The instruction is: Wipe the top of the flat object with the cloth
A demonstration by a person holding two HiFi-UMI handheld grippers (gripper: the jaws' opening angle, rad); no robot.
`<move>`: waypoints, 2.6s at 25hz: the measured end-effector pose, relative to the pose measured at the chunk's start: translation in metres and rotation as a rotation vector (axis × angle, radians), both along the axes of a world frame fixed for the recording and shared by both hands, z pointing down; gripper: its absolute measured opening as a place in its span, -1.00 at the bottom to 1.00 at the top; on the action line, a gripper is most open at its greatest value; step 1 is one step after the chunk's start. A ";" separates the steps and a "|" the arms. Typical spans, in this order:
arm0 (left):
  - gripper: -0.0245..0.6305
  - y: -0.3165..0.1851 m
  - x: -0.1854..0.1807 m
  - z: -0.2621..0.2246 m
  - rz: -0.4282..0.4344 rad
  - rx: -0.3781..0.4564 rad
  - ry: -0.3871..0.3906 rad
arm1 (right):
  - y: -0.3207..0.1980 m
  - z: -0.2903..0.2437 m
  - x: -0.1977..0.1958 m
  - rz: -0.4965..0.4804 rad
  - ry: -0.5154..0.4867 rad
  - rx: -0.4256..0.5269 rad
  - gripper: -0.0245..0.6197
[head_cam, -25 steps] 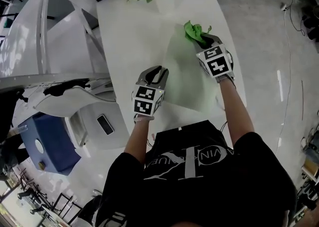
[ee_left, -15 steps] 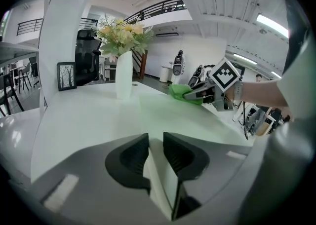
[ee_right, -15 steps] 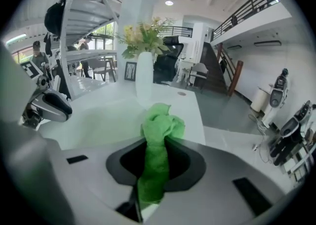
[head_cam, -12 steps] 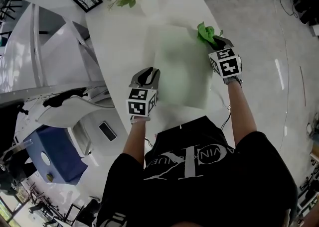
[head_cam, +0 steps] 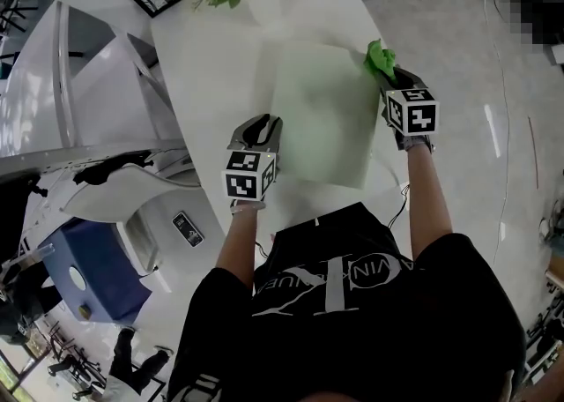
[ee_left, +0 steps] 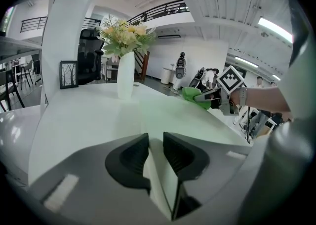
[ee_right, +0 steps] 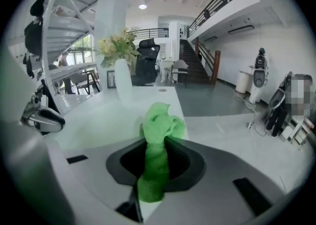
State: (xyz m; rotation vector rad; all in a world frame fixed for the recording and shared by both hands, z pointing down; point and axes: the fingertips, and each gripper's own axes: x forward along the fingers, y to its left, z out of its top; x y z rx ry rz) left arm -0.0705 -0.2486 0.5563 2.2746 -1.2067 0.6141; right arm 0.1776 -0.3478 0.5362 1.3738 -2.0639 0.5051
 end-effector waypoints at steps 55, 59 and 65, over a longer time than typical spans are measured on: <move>-0.37 0.053 -0.007 0.006 -0.034 -0.077 0.052 | 0.105 0.004 -0.137 -0.514 0.097 -0.021 -0.73; -0.36 0.052 -0.007 0.006 -0.031 -0.087 0.070 | 0.115 0.003 -0.112 -0.461 0.092 -0.031 -0.73; -0.36 0.051 -0.005 0.006 -0.031 -0.096 0.088 | 0.128 -0.003 -0.073 -0.370 0.049 -0.046 -0.73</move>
